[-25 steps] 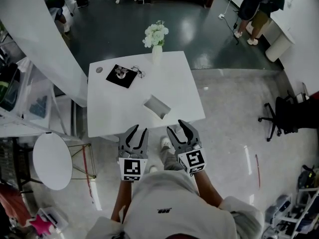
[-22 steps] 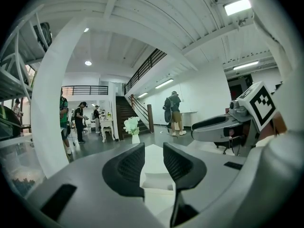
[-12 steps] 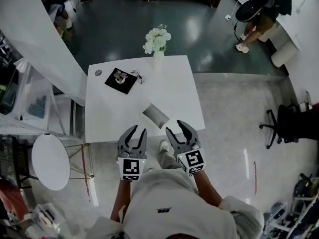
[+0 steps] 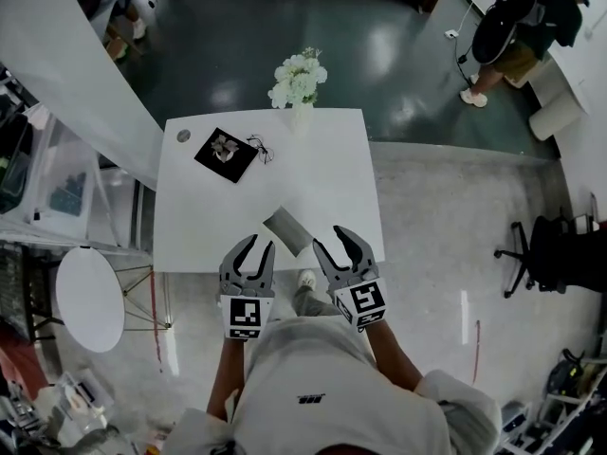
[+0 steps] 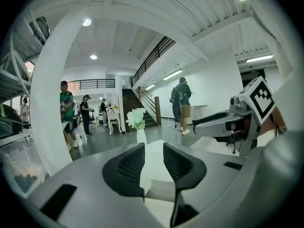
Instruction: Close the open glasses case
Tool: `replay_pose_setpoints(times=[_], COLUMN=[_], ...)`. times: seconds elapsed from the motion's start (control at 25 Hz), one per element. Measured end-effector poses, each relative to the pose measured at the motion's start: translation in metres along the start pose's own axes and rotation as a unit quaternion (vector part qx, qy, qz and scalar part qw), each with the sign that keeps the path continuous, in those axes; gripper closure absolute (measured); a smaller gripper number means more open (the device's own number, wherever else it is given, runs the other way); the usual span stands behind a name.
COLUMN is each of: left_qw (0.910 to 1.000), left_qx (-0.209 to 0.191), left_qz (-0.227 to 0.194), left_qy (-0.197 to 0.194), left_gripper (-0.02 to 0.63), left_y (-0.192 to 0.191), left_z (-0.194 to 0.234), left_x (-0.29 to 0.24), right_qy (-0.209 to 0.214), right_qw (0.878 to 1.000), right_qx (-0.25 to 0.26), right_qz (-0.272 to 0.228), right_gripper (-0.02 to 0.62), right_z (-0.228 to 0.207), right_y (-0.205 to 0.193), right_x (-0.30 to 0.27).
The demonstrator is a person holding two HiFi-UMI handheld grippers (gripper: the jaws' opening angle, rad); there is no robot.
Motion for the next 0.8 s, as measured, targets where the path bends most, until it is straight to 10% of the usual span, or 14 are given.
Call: replay_pose_setpoints(times=[0.8], left_qw=[0.9979], left_qx=[0.010], left_qz=[0.061], left_qy=[0.020], left_gripper=[0.474], left_y=[-0.012], left_z=[-0.012], left_x=[-0.082], right_qy=[0.053], right_qw=[0.998], right_qx=[-0.023], right_qz=[0.040], right_gripper=[0.409], right_z=[-0.077], right_y=[-0.019], right_x=[-0.056])
Point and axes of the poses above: the fingertips, and each gripper's own axes: x backward along the fingers, z to its left, y out of its top, the point moved 2 cm from there along x, backward along the fingers, and after that the axes turned 8 degrees about -x, right-handed, at the moved point
